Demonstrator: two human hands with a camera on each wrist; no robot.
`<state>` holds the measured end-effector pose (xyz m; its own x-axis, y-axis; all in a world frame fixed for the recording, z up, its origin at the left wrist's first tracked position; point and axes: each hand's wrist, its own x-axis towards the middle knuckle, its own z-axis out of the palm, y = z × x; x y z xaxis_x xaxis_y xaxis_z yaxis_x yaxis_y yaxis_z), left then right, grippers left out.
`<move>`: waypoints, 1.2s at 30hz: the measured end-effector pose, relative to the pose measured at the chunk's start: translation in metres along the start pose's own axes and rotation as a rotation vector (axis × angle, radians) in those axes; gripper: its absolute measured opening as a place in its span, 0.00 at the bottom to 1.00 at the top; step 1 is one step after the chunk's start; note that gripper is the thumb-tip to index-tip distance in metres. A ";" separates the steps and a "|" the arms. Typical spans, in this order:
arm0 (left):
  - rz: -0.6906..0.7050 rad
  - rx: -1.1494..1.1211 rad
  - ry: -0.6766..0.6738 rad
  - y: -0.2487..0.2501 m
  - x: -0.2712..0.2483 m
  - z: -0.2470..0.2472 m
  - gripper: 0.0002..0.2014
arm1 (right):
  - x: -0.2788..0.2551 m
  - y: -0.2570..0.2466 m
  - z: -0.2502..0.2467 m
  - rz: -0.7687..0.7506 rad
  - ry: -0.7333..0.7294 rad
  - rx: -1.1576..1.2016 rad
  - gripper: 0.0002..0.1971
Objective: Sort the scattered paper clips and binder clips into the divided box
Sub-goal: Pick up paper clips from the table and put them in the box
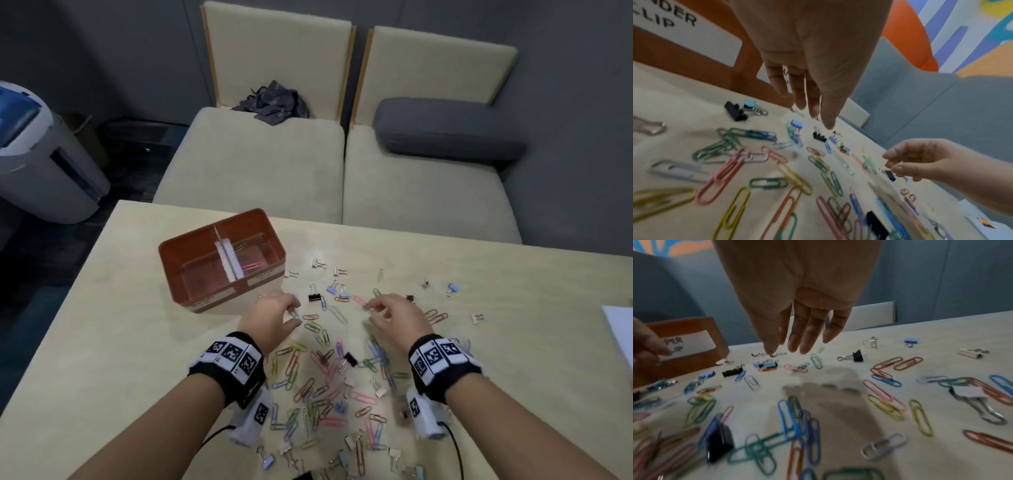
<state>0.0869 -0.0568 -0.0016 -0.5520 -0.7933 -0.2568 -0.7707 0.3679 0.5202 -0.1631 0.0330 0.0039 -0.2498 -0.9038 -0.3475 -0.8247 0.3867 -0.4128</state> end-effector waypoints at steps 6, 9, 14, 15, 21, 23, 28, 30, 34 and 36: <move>-0.095 0.093 -0.036 -0.004 0.012 0.020 0.11 | 0.000 -0.002 0.023 -0.047 -0.112 -0.006 0.15; -0.099 0.129 -0.073 -0.010 0.022 0.021 0.11 | 0.013 -0.016 0.035 -0.090 -0.114 -0.052 0.15; -0.083 0.115 -0.123 -0.025 0.033 0.020 0.07 | 0.035 -0.030 0.050 -0.130 -0.094 -0.117 0.11; -0.077 0.130 -0.124 -0.027 0.035 0.021 0.07 | 0.038 -0.030 0.051 -0.130 -0.085 -0.112 0.09; -0.058 0.173 -0.124 -0.035 0.043 0.024 0.06 | 0.043 -0.024 0.054 -0.088 -0.142 -0.020 0.03; -0.059 0.177 -0.148 -0.034 0.044 0.024 0.06 | 0.041 -0.022 0.055 -0.098 -0.135 -0.019 0.04; -0.080 0.145 -0.181 -0.029 0.047 0.023 0.04 | 0.037 -0.023 0.053 -0.094 -0.175 -0.051 0.05; -0.064 0.155 -0.191 -0.027 0.048 0.023 0.03 | 0.038 -0.023 0.050 -0.078 -0.195 -0.056 0.05; -0.051 0.112 -0.156 -0.022 0.047 0.021 0.05 | 0.043 -0.017 0.043 -0.091 -0.150 -0.043 0.05; -0.066 0.073 -0.134 -0.022 0.044 0.020 0.03 | 0.047 -0.016 0.040 -0.111 -0.128 -0.044 0.08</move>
<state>0.0728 -0.0903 -0.0404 -0.5334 -0.7466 -0.3976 -0.8251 0.3557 0.4391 -0.1411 -0.0084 -0.0398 -0.0921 -0.9087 -0.4072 -0.8655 0.2752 -0.4185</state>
